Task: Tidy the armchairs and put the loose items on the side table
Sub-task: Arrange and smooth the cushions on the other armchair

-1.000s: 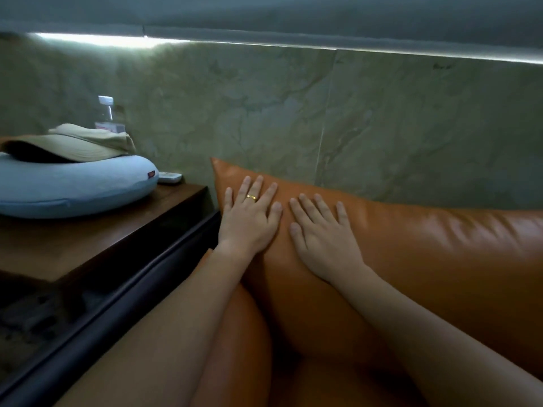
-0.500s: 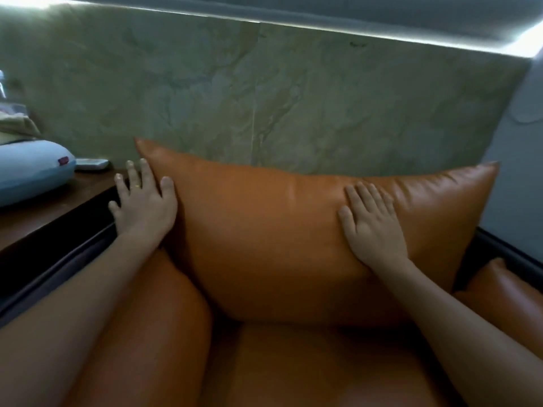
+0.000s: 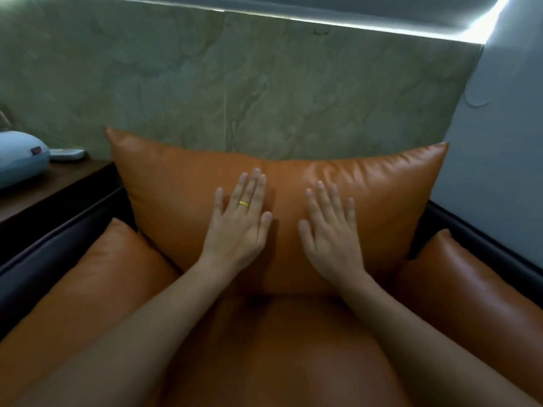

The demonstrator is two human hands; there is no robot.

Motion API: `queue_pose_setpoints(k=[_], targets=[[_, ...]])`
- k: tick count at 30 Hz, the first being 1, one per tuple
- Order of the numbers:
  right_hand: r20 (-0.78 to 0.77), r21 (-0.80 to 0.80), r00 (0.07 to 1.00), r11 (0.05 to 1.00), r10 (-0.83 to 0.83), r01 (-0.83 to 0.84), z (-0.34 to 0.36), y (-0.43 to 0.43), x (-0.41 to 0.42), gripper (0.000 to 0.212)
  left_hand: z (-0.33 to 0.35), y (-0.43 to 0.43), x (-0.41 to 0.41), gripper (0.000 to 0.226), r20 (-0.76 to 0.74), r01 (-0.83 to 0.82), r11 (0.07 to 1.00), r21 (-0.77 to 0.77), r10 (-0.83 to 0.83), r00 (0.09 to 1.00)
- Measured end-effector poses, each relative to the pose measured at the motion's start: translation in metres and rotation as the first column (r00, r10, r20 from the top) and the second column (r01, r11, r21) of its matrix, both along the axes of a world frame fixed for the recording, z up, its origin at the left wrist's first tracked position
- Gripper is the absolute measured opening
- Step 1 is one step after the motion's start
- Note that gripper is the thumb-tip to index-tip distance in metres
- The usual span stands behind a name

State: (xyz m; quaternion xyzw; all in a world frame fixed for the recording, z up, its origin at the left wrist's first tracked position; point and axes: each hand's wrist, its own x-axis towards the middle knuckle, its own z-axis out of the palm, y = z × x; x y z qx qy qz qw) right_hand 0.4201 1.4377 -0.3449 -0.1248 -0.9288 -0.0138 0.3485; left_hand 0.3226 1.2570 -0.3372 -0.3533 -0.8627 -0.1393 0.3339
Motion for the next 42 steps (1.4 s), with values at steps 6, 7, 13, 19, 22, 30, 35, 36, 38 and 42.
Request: queue_pose_setpoints(k=[6, 7, 13, 19, 22, 30, 35, 36, 38, 42], targets=[[0.053, 0.066, 0.995, 0.994, -0.085, 0.081, -0.021, 0.03, -0.03, 0.061, -0.043, -0.013, -0.044, 0.063, -0.027, -0.14, 0.99, -0.035, 0.139, 0.99], [0.045, 0.064, 0.994, 0.994, -0.097, 0.094, -0.02, 0.042, -0.029, 0.061, -0.044, -0.018, -0.05, 0.063, -0.028, -0.149, 0.988, -0.039, 0.147, 0.989], [0.105, -0.022, 0.976, 0.981, -0.19, 0.193, -0.014, 0.076, -0.015, 0.063, -0.034, -0.046, -0.067, 0.06, 0.246, -0.379, 0.919, 0.109, 0.345, 0.906], [0.181, -0.338, 0.96, 0.903, -0.214, 0.265, -0.018, 0.077, 0.035, 0.074, -0.022, -0.082, -0.042, 0.068, 0.41, -0.442, 0.89, 0.109, 0.365, 0.836], [0.197, -0.393, 0.964, 0.886, -0.179, 0.245, -0.022, 0.06, 0.054, 0.083, -0.033, -0.072, -0.003, 0.076, 0.422, -0.377, 0.914, 0.149, 0.287, 0.86], [0.134, -0.284, 0.981, 0.942, -0.143, 0.176, -0.064, 0.045, 0.033, 0.11, -0.094, -0.016, 0.012, 0.109, 0.282, -0.303, 0.947, 0.102, 0.265, 0.922], [0.043, -0.207, 0.973, 0.951, -0.226, 0.23, -0.074, 0.064, -0.015, 0.113, -0.097, 0.017, -0.027, 0.109, 0.214, -0.353, 0.925, 0.139, 0.32, 0.923], [0.049, -0.206, 0.973, 0.951, -0.224, 0.23, -0.071, 0.068, -0.023, 0.112, -0.095, 0.021, -0.033, 0.108, 0.214, -0.353, 0.925, 0.14, 0.32, 0.923], [0.076, -0.218, 0.973, 0.949, -0.218, 0.229, -0.069, 0.069, -0.026, 0.112, -0.095, 0.023, -0.036, 0.106, 0.225, -0.351, 0.927, 0.132, 0.316, 0.921], [0.157, -0.292, 0.973, 0.934, -0.167, 0.207, -0.07, 0.058, 0.003, 0.108, -0.097, 0.008, -0.008, 0.102, 0.268, -0.341, 0.938, 0.066, 0.312, 0.911]])
